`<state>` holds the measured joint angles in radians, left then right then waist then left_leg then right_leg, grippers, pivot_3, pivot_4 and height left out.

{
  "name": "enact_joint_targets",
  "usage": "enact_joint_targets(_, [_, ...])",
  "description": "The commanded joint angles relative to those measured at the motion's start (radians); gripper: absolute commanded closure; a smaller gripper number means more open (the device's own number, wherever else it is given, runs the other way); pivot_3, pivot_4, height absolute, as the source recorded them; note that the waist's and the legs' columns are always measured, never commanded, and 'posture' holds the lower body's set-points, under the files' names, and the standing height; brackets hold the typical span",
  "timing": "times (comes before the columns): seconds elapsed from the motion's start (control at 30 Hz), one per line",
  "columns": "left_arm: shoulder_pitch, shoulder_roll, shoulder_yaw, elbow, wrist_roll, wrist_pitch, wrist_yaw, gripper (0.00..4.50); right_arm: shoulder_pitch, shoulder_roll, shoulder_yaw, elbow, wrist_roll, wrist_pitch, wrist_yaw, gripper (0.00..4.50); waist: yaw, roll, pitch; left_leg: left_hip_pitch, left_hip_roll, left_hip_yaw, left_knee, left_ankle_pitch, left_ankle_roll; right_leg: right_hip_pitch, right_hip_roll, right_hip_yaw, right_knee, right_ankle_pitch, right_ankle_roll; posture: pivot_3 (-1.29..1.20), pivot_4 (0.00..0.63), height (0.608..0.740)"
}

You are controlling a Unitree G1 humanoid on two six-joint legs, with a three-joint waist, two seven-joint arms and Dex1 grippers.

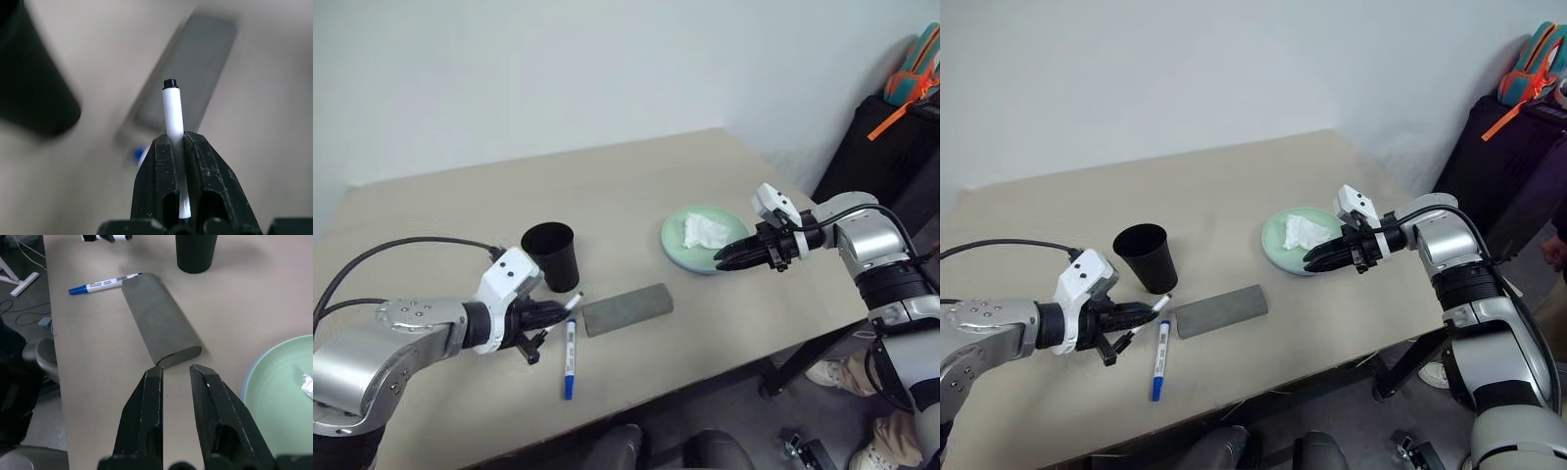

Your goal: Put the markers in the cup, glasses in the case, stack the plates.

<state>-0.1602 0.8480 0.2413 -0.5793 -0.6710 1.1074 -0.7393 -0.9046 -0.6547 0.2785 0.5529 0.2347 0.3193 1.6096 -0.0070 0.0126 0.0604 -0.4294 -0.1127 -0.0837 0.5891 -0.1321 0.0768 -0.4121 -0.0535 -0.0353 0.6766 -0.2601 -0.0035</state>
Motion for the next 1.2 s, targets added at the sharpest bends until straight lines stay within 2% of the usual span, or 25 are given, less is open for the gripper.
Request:
enact_joint_targets(0.03, [-0.185,-0.104,0.075,0.139,-0.007,-0.121,0.079,4.48,-0.026,-0.002,-0.040,-0.019,0.008,-0.004,0.003,3.56,0.012,0.000,0.000,0.000,0.000,0.000,0.000,0.000,0.000,0.001,0.000,0.000,0.000,0.000,0.000,0.00,0.000,0.735])
enact_joint_targets(0.3, [-0.400,-0.269,0.004,0.364,0.138,-0.433,0.173,4.48,-0.026,0.008,-0.049,-0.025,0.004,0.002,-0.002,3.56,0.020,-0.002,-0.001,0.000,0.000,0.000,0.004,0.000,0.000,0.002,0.000,0.000,-0.001,0.002,0.002,0.00,0.000,0.735])
enact_joint_targets(0.47, [-0.448,-0.317,-0.023,0.494,0.224,-0.593,0.191,4.48,-0.026,0.010,-0.054,-0.024,0.002,0.001,-0.005,3.56,0.020,-0.003,-0.001,0.000,0.000,0.000,0.005,0.000,0.000,0.002,0.001,0.000,-0.001,0.003,0.003,0.00,0.000,0.735])
enact_joint_targets(0.67, [-0.450,-0.333,-0.041,0.569,0.262,-0.673,0.182,4.48,-0.024,0.010,-0.059,-0.029,0.004,0.004,-0.009,3.56,0.020,-0.003,-0.001,0.000,0.000,-0.001,0.007,0.000,0.001,0.002,0.001,0.000,-0.001,0.004,0.002,0.00,0.000,0.735])
enact_joint_targets(1.2, [-0.291,-0.399,-0.054,0.585,0.299,-0.789,0.176,4.48,-0.032,0.013,-0.064,-0.028,0.006,0.015,-0.011,3.56,0.020,-0.004,-0.001,0.000,0.000,-0.001,0.008,0.000,0.001,0.003,0.002,0.000,-0.001,0.005,0.001,0.00,0.000,0.735])
